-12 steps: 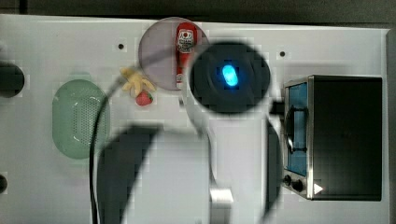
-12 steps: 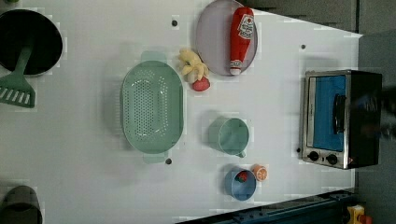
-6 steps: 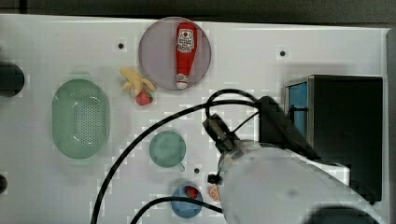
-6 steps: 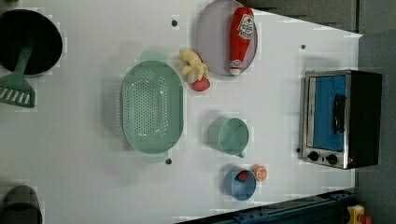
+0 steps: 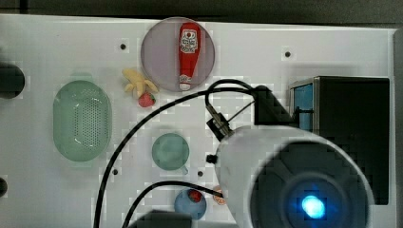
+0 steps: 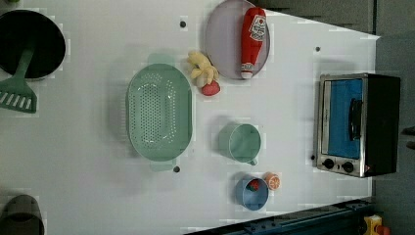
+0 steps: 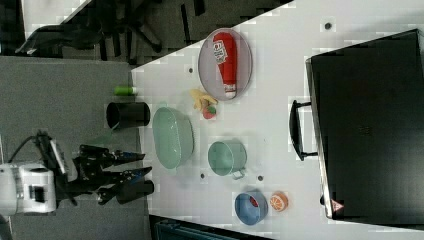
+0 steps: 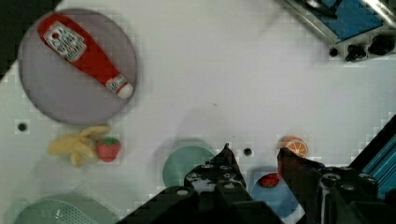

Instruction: Flap open oven.

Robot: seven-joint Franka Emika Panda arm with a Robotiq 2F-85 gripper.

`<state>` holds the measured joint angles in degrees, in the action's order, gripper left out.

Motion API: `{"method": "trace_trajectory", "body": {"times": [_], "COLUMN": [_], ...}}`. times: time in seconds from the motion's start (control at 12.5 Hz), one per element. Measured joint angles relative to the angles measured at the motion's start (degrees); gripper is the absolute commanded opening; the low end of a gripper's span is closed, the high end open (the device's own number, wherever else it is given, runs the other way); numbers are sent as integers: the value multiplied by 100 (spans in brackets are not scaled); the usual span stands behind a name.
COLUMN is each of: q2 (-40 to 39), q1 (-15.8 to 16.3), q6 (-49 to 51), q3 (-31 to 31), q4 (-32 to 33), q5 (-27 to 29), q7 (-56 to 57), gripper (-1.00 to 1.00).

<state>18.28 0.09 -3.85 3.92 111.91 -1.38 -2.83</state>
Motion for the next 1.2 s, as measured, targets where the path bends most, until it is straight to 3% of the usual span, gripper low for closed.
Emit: {"method": "trace_trajectory", "body": {"times": [0.08, 0.48, 0.56, 0.88, 1.2], "q2": [-8, -15, -18, 21, -124], "q1": [-3, 9, -9, -68, -112], "q6": [20, 32, 29, -710, -1941], "q3": [-31, 312, 387, 671, 1377], "q4": [90, 492, 571, 1085, 1466], "q5": [38, 90, -12, -1261, -1367], "q7": [0, 797, 1178, 3040, 4658], "gripper": [-65, -65, -65, -65, -65]}}
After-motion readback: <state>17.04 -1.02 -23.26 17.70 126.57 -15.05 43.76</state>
